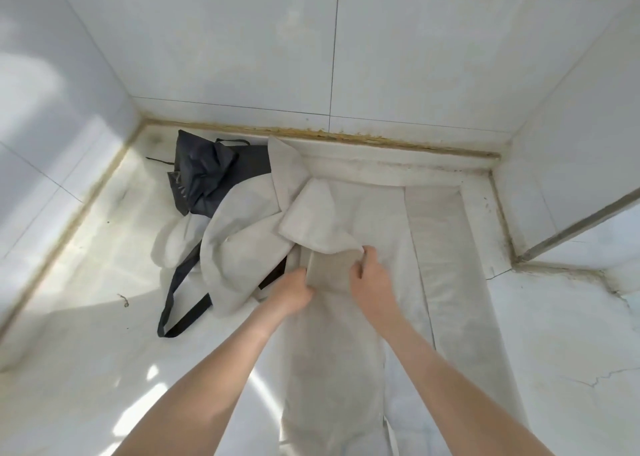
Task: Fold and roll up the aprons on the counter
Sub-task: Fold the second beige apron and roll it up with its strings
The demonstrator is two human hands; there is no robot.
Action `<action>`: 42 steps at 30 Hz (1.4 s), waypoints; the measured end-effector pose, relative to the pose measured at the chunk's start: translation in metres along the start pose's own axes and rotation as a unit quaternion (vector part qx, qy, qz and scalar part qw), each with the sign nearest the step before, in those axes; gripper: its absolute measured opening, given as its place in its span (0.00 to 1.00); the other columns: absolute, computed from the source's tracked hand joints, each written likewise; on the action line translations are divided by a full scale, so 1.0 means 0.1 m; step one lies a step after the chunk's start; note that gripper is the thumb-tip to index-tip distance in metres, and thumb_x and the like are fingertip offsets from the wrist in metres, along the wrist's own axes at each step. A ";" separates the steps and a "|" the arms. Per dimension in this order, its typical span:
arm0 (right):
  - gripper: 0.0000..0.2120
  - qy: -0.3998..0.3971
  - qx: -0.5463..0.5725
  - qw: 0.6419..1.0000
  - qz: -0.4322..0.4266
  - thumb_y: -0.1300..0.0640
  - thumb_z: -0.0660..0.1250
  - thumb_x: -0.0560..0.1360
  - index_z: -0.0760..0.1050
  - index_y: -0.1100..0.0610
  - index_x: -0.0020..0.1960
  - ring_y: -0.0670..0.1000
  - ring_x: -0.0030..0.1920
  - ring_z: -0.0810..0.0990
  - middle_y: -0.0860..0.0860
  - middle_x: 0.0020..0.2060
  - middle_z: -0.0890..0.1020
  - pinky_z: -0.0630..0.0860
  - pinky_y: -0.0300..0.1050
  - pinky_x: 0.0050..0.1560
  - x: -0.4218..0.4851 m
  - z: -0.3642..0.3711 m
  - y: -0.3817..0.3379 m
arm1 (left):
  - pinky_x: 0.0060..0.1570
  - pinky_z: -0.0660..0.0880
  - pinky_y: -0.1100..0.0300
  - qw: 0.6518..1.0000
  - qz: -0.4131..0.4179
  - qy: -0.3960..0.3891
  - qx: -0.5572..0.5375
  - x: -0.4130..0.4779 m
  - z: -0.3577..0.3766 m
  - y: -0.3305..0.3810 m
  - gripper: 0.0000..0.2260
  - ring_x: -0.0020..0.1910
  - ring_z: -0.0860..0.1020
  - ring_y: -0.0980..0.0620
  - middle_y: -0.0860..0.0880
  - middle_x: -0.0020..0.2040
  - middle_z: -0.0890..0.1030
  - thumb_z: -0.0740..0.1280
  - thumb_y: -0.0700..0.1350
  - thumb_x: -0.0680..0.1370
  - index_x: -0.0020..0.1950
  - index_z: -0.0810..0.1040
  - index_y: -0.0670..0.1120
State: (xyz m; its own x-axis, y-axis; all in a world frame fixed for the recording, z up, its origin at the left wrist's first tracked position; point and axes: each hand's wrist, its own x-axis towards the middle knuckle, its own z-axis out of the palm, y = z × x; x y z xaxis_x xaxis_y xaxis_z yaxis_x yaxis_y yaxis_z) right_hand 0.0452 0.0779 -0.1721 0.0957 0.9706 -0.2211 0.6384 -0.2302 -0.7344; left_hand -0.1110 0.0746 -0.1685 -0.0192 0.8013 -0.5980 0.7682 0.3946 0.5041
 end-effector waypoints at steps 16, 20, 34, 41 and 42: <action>0.20 -0.071 -0.045 0.987 0.135 0.43 0.59 0.77 0.68 0.58 0.37 0.54 0.31 0.77 0.56 0.32 0.77 0.71 0.45 0.34 0.41 -0.35 0.12 | 0.74 0.46 0.51 0.914 0.250 0.241 0.212 0.27 0.20 0.23 0.33 0.77 0.49 0.42 0.41 0.78 0.49 0.62 0.39 0.76 0.77 0.50 0.46; 0.12 -0.070 -0.061 0.986 0.139 0.53 0.54 0.78 0.67 0.59 0.40 0.63 0.36 0.81 0.63 0.41 0.80 0.80 0.55 0.38 0.49 -0.36 0.18 | 0.75 0.39 0.50 0.911 0.290 0.199 0.214 0.40 0.20 0.35 0.40 0.77 0.41 0.46 0.45 0.79 0.45 0.58 0.31 0.73 0.78 0.41 0.54; 0.28 -0.143 0.151 0.978 0.002 0.58 0.70 0.73 0.64 0.46 0.70 0.47 0.60 0.72 0.46 0.59 0.71 0.70 0.38 0.55 1.03 -0.47 -0.16 | 0.58 0.68 0.58 0.947 0.218 0.225 0.069 1.18 -0.66 0.77 0.16 0.60 0.71 0.45 0.43 0.63 0.67 0.59 0.36 0.79 0.66 0.71 0.42; 0.08 -0.045 0.352 0.932 0.077 0.52 0.65 0.78 0.80 0.52 0.42 0.42 0.38 0.83 0.43 0.34 0.84 0.79 0.36 0.39 1.17 -0.47 -0.23 | 0.59 0.68 0.62 0.958 0.220 0.089 -0.161 1.31 -1.08 0.87 0.04 0.55 0.77 0.54 0.55 0.51 0.82 0.69 0.45 0.77 0.45 0.83 0.47; 0.09 -0.033 0.350 0.933 0.073 0.53 0.66 0.78 0.78 0.52 0.40 0.43 0.36 0.82 0.43 0.32 0.83 0.77 0.36 0.37 1.21 -0.47 -0.21 | 0.58 0.70 0.60 0.953 0.202 0.045 -0.221 1.27 -1.13 0.89 0.06 0.53 0.78 0.56 0.57 0.48 0.83 0.68 0.47 0.78 0.45 0.83 0.49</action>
State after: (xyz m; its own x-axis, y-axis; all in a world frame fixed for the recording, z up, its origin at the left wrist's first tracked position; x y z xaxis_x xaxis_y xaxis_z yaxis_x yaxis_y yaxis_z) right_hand 0.0795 0.2032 -0.1531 0.0806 0.9240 -0.3738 -0.0344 -0.3722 -0.9275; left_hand -0.1174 0.2626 -0.1292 0.1508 0.9558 -0.2525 0.3805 0.1797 0.9072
